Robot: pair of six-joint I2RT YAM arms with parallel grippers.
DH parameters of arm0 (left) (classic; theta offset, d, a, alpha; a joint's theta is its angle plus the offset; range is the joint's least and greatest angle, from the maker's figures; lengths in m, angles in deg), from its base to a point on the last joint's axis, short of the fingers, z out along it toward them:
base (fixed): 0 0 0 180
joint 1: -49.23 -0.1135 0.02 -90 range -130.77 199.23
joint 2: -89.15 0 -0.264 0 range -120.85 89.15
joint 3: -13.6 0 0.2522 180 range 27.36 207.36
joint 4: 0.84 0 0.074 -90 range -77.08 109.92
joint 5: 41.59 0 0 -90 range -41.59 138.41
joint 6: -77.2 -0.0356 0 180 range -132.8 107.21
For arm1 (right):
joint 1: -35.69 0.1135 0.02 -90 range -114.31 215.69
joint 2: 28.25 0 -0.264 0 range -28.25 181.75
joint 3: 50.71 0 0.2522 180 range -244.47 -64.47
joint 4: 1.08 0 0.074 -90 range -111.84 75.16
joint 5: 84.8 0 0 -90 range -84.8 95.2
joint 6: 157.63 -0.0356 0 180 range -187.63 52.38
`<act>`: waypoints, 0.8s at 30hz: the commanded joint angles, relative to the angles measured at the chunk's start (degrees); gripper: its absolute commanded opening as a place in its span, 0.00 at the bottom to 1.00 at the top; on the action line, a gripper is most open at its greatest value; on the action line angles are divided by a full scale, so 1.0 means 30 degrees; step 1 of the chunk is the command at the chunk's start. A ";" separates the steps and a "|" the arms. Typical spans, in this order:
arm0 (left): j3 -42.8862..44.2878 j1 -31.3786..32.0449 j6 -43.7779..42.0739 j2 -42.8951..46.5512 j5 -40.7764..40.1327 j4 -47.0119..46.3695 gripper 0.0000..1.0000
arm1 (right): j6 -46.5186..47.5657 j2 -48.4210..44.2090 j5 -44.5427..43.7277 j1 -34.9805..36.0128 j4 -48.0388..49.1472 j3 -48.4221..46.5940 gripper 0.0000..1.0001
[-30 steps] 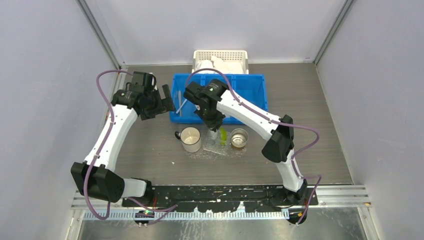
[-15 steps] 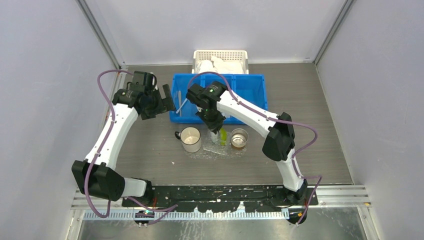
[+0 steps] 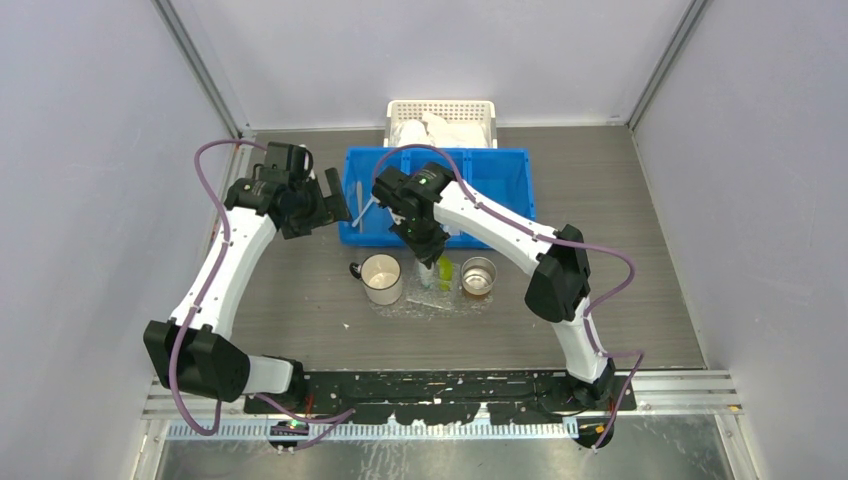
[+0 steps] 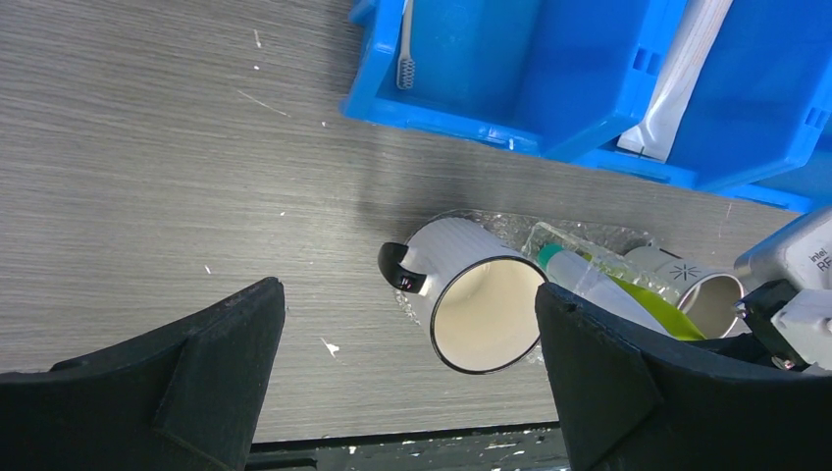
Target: Prepare toiletry sets of a toothbrush and toothpaste on the tray
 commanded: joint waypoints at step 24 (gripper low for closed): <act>-0.0123 -0.0108 0.0593 0.0059 0.0625 -0.0932 1.00 | 0.1501 -0.0955 0.0592 0.0609 0.0138 0.1175 0.01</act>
